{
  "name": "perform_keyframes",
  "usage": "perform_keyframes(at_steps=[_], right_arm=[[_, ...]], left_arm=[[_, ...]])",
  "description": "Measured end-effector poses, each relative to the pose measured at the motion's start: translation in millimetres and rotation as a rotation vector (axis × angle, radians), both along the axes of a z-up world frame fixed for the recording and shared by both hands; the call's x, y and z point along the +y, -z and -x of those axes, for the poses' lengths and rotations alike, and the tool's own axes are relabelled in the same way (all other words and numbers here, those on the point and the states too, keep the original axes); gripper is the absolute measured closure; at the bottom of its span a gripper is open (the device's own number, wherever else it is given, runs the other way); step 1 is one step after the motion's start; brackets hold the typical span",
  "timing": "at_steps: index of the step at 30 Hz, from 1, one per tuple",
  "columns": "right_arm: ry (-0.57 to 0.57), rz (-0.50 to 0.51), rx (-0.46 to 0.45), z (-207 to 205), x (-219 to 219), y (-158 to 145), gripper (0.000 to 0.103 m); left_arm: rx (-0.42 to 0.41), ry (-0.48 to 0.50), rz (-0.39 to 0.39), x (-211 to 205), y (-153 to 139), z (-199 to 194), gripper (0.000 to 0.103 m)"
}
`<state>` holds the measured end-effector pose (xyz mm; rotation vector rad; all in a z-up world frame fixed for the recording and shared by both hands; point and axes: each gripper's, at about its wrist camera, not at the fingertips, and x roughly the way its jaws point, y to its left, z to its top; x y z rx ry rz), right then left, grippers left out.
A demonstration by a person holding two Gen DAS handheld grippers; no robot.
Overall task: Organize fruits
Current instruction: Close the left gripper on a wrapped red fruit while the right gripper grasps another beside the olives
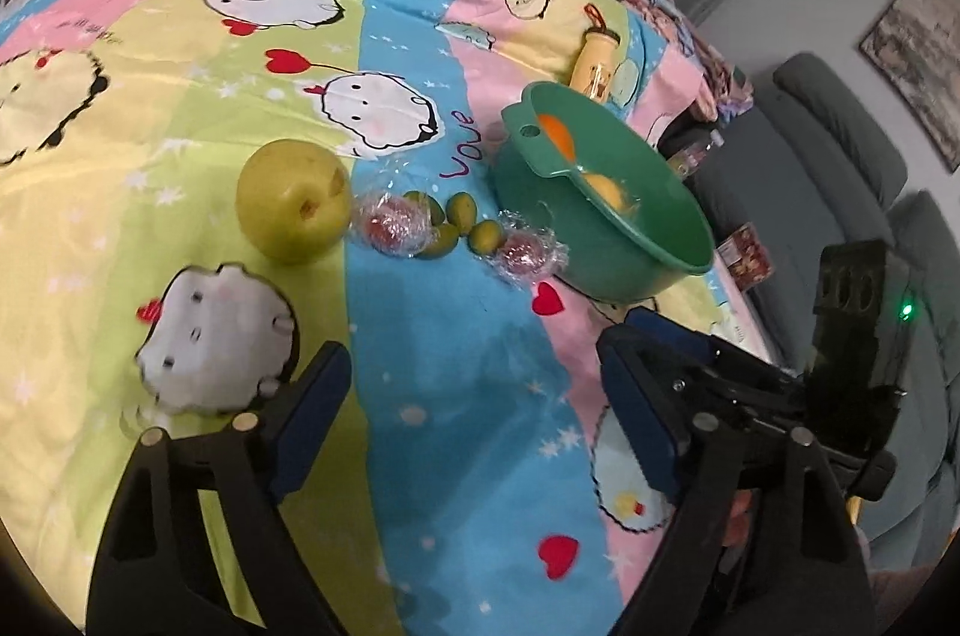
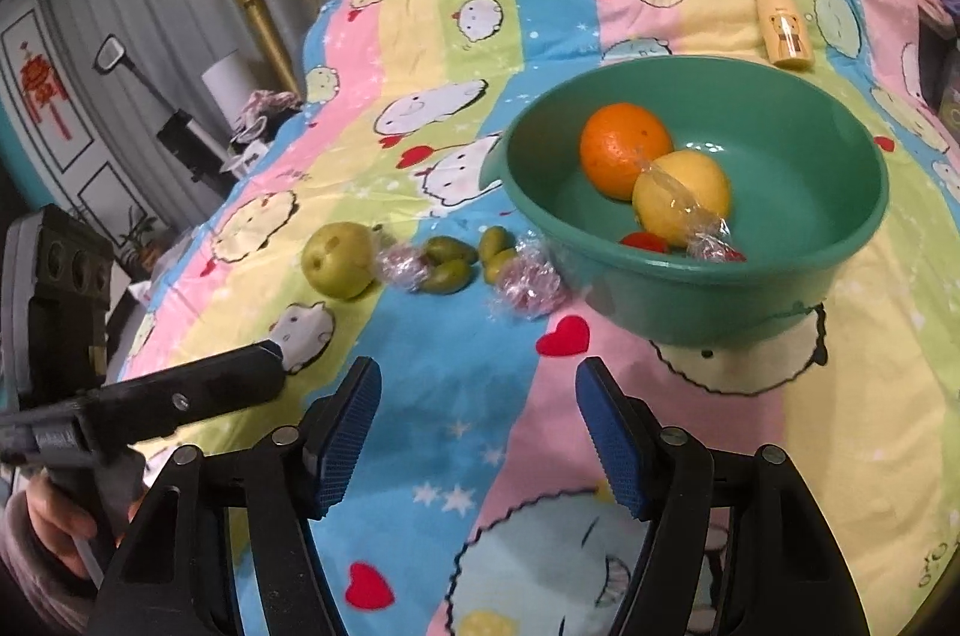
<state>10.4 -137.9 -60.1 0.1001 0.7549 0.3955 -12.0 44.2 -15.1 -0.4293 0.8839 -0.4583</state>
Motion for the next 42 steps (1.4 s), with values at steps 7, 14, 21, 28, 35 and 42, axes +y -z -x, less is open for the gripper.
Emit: perform_keyframes(at_steps=[7, 14, 21, 28, 35, 42], right_arm=[[0.041, -0.012, 0.03, -14, 0, 9, 0.04], [0.029, -0.003, 0.034, -15, -1, 11, 0.04], [0.019, -0.028, 0.051, -19, -2, 18, 0.04], [0.024, -0.052, 0.058, -23, -1, 21, 0.04], [0.054, -0.083, 0.062, -32, 0, 20, 0.04], [0.103, -0.1, 0.079, -44, 9, 25, 0.04]], left_arm=[[0.017, 0.029, -0.027, -10, 14, -36, 0.033], [0.043, -0.043, -0.028, -2, 25, -65, 0.049], [0.091, -0.135, 0.045, 7, 32, -77, 0.055], [0.126, -0.209, 0.089, 17, 37, -82, 0.073], [0.086, -0.163, 0.043, 15, 31, -76, 0.074], [0.022, -0.133, 0.048, 31, 15, -49, 0.074]])
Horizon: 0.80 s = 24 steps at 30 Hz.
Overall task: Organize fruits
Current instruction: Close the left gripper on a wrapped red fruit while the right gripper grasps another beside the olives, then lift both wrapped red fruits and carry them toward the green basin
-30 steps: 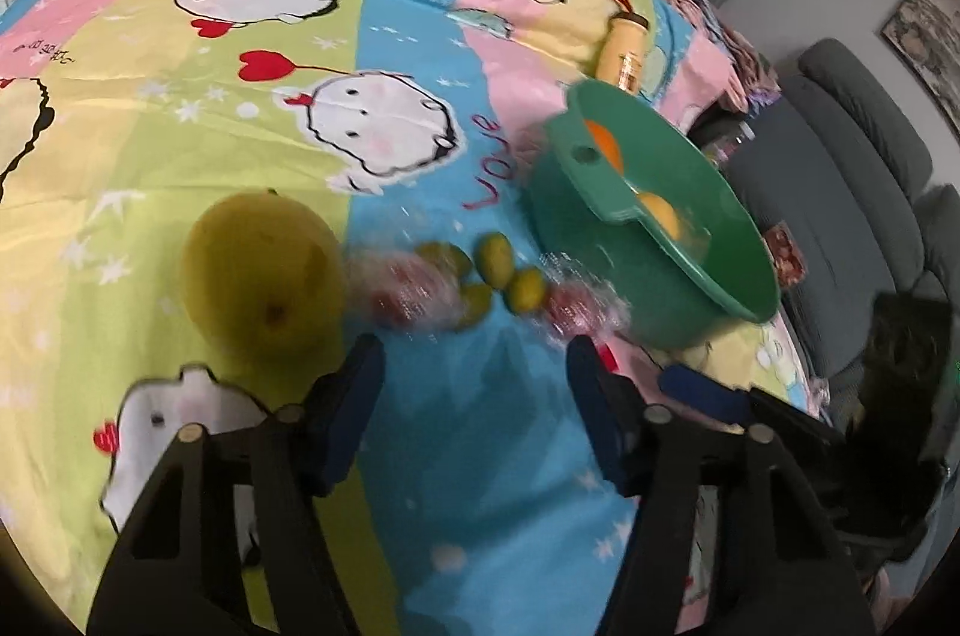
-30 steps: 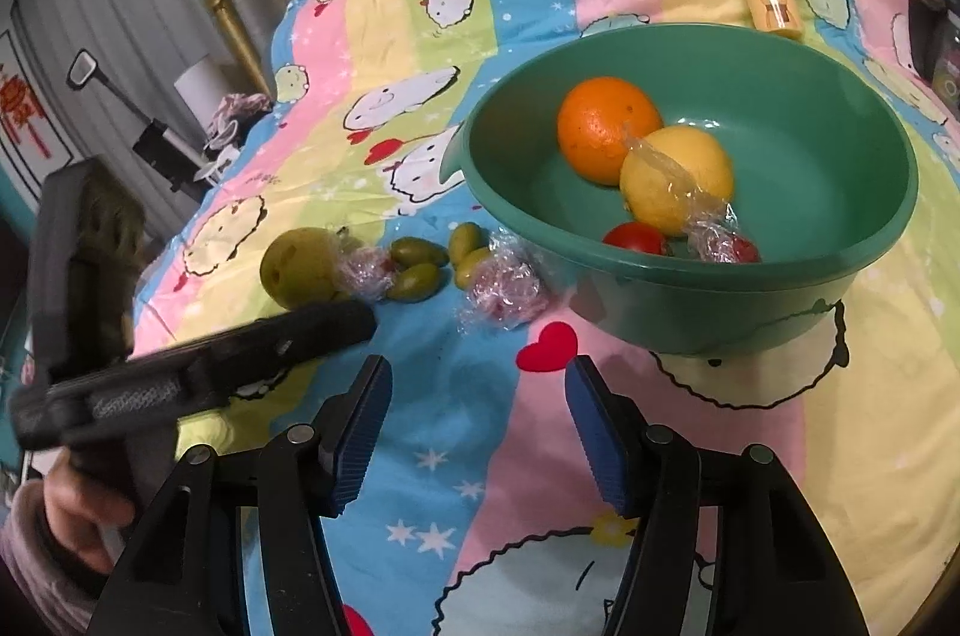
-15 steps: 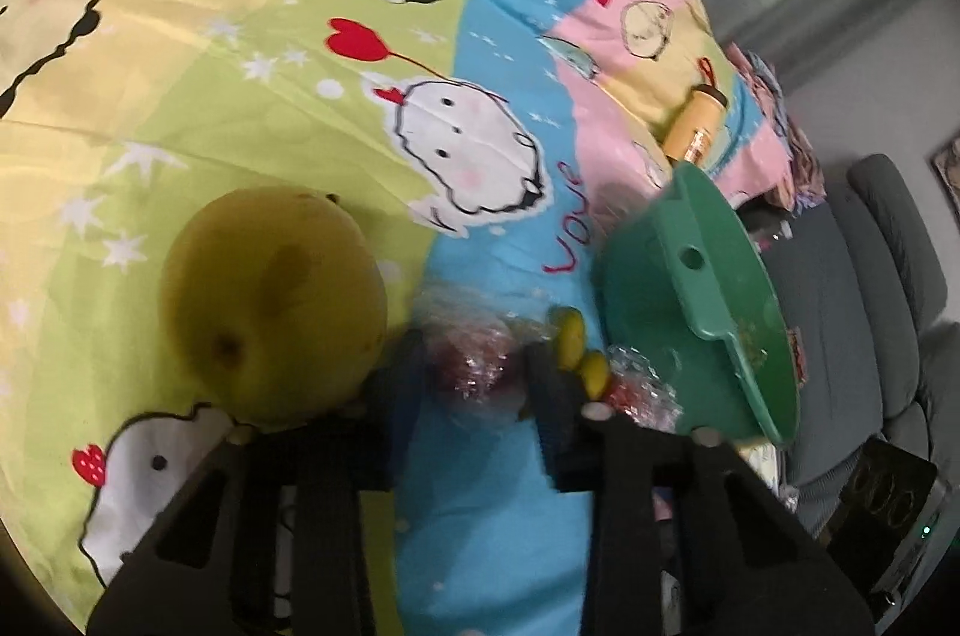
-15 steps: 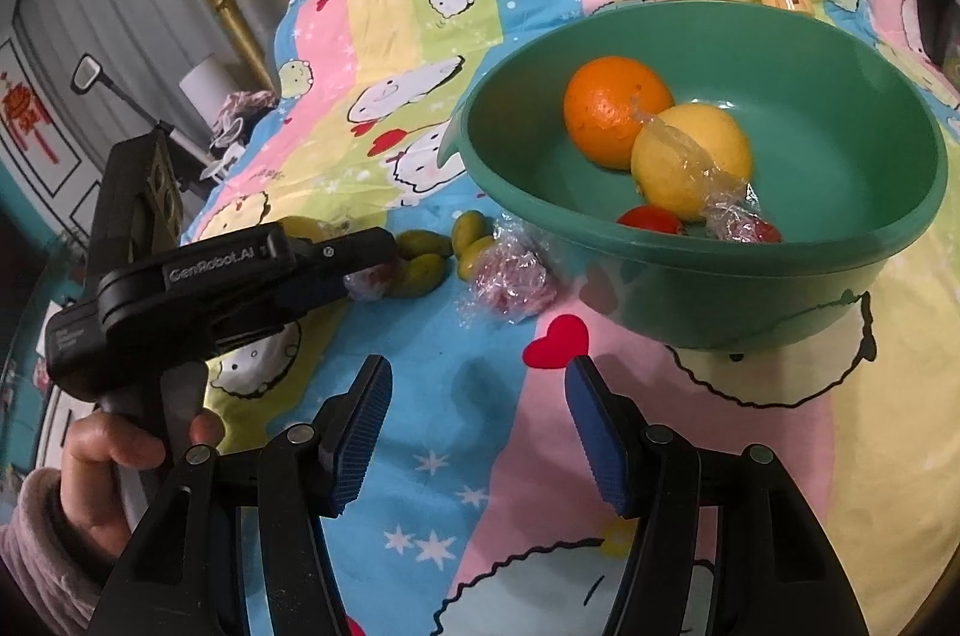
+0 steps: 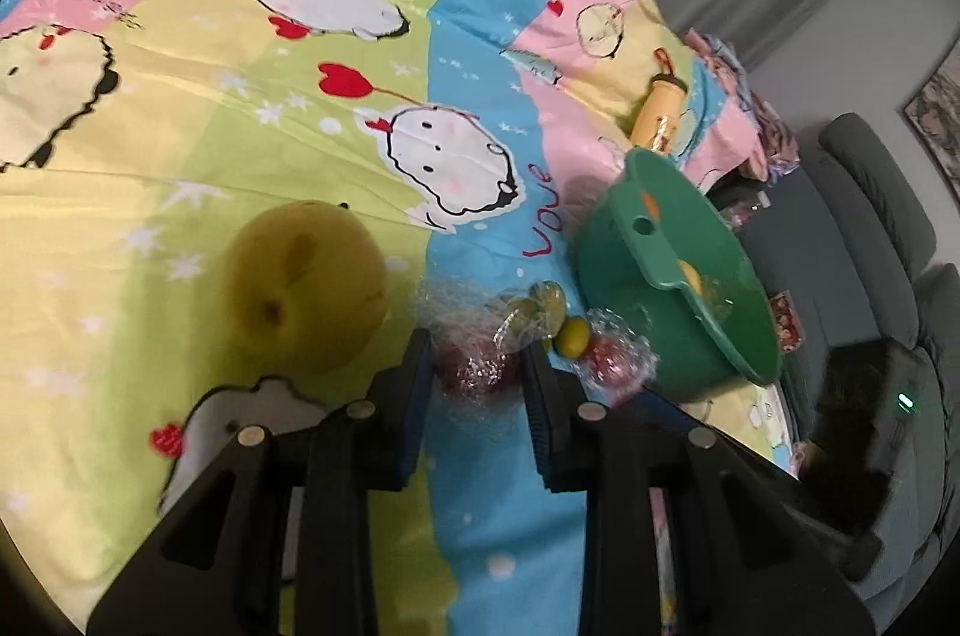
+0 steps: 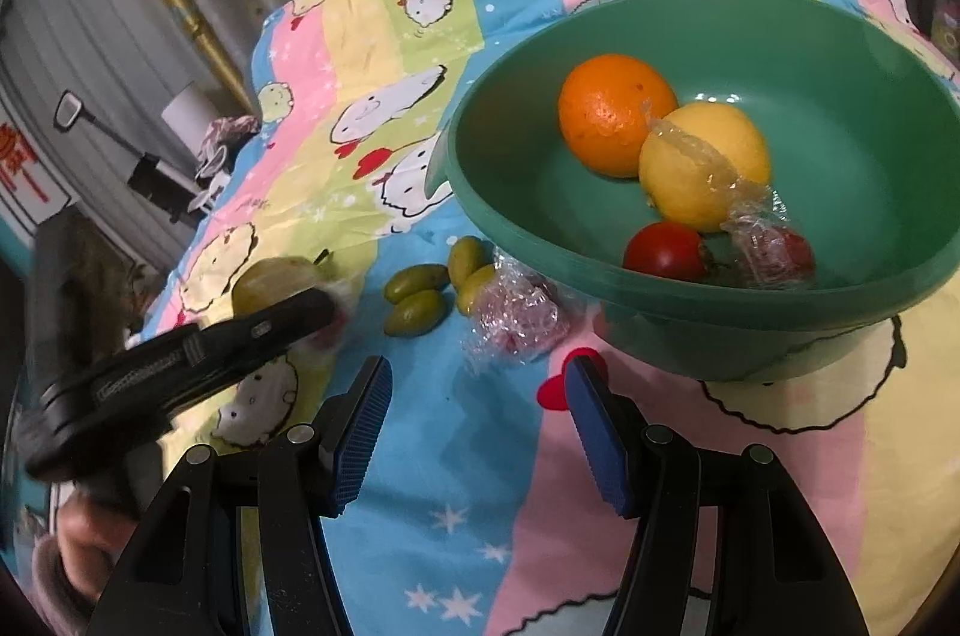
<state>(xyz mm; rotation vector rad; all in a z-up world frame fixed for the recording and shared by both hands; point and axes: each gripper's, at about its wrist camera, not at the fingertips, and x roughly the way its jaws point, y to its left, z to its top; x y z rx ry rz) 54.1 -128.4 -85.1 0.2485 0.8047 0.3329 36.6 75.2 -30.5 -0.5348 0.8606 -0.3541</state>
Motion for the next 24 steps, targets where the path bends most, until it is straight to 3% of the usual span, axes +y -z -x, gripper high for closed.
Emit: perform_keyframes(at_steps=[7, 12, 17, 24], right_arm=[[0.134, -0.005, 0.005, -12, 3, 7, 0.051], [0.199, 0.01, -0.007, -18, 12, 10, 0.051], [0.196, 0.021, -0.004, -20, 7, 11, 0.072], [0.08, -0.011, -0.026, -1, 3, 4, 0.072]], left_arm=[[-0.053, 0.017, 0.015, 12, -13, 27, 0.074], [-0.077, 0.03, 0.021, 16, -18, 40, 0.074], [-0.089, 0.044, 0.006, 16, -19, 47, 0.074], [-0.092, 0.051, -0.004, 13, -23, 53, 0.074]])
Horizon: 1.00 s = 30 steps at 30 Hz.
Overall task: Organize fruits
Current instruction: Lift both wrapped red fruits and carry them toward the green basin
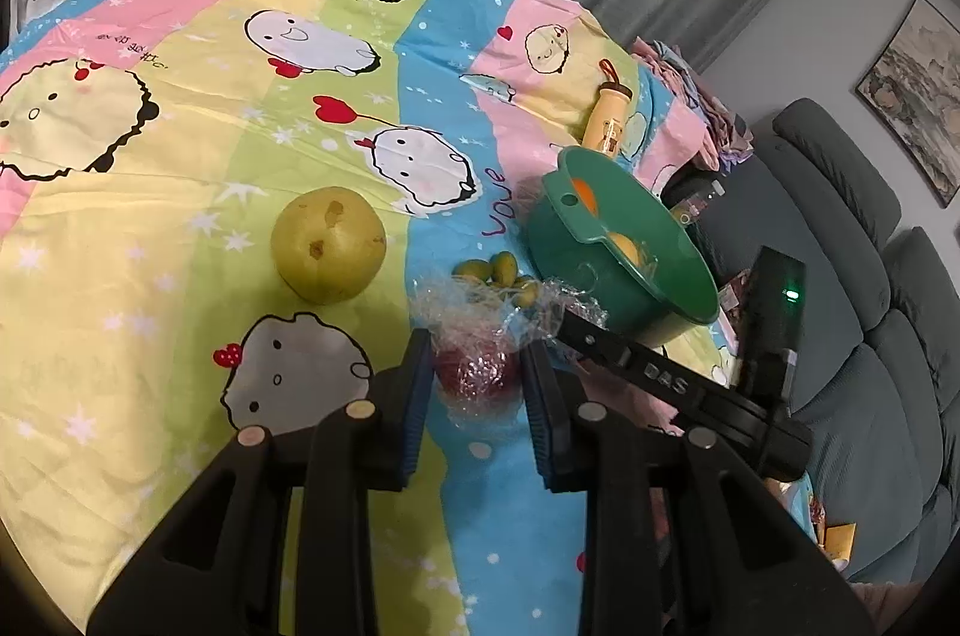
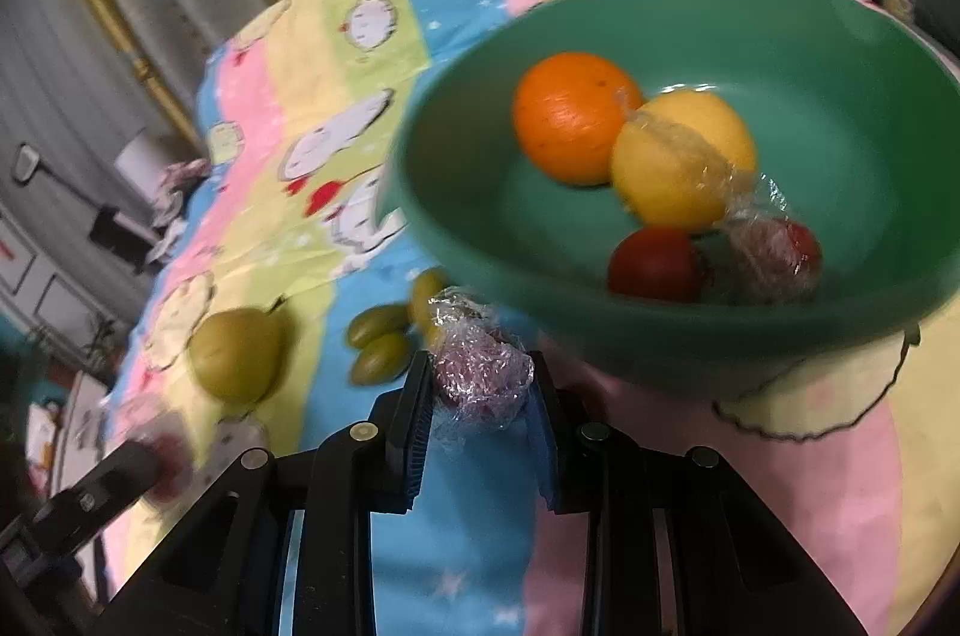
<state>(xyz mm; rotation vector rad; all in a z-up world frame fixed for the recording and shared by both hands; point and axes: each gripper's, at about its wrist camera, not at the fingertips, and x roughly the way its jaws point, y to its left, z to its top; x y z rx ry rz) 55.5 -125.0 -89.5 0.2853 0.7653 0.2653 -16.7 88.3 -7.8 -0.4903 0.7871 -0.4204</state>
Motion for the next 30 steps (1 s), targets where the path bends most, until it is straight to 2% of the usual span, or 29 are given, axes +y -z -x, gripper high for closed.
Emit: perform_keyframes(at_steps=[2, 7, 16, 30], right_arm=[[-0.034, 0.025, -0.008, 9, 4, -4, 0.072], [-0.108, -0.008, -0.019, 28, 4, -18, 0.072], [-0.188, 0.003, -0.07, 53, 10, -40, 0.072], [-0.214, 0.025, -0.145, 81, 2, -70, 0.072]], left_arm=[[0.001, 0.0, -0.006, -2, -1, 2, 0.074], [-0.001, -0.007, -0.044, -8, -7, 10, 0.074], [-0.018, -0.026, -0.118, -19, -20, 24, 0.074], [-0.06, -0.024, -0.17, -36, -44, 41, 0.074]])
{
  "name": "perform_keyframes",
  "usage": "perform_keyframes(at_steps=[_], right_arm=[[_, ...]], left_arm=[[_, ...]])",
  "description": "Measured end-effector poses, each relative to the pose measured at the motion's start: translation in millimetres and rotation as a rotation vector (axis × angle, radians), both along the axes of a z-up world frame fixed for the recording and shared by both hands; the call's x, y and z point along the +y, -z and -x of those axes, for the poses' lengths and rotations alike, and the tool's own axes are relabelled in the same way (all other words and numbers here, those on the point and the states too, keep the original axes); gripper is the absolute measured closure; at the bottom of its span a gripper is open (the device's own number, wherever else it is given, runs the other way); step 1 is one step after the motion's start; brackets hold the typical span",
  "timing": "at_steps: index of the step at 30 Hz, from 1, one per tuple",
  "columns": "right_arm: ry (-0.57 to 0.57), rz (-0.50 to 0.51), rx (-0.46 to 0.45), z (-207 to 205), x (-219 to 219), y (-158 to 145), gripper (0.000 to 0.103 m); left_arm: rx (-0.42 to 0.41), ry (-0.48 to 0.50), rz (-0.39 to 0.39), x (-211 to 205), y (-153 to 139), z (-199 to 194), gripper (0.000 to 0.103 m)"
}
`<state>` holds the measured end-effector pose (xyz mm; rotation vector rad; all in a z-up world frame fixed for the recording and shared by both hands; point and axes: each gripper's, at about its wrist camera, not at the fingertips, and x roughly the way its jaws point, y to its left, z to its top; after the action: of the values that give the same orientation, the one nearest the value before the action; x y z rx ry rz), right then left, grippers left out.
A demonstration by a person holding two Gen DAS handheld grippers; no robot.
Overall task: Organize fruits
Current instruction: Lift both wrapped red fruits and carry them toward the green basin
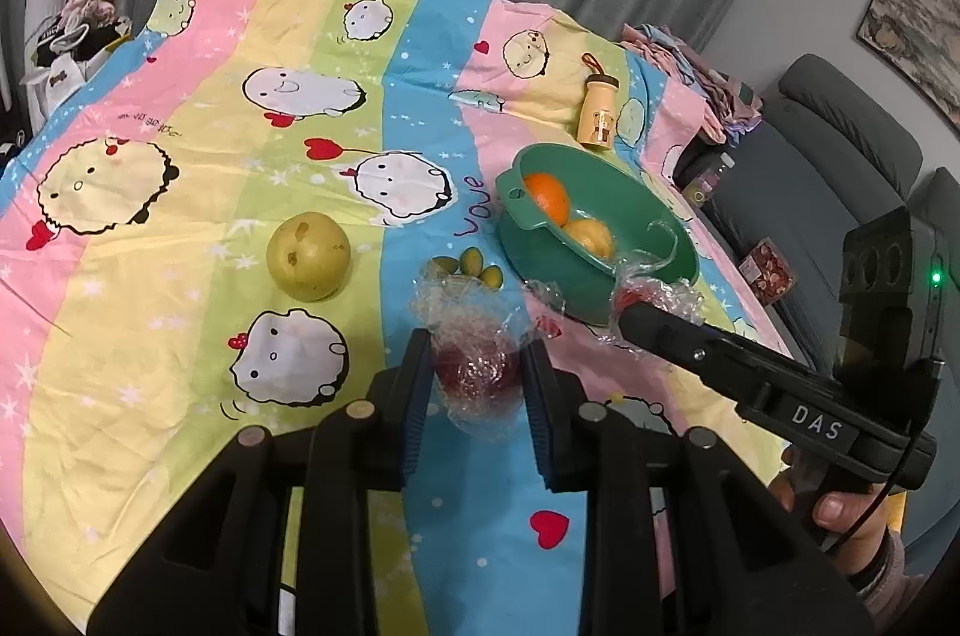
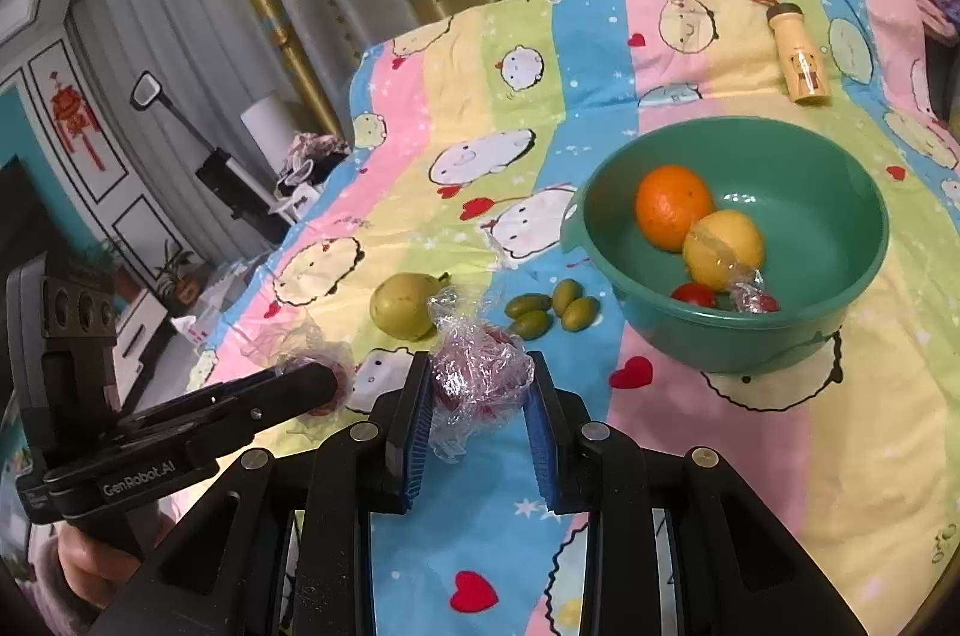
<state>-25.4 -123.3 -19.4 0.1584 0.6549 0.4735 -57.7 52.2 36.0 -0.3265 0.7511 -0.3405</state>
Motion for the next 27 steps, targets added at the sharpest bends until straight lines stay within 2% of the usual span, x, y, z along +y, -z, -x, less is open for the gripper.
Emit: perform_keyframes(at_steps=[27], right_arm=[[-0.012, -0.009, -0.089, 26, -17, -26, 0.072]], left_arm=[[-0.064, 0.033, -0.086, -29, -27, 15, 0.074]])
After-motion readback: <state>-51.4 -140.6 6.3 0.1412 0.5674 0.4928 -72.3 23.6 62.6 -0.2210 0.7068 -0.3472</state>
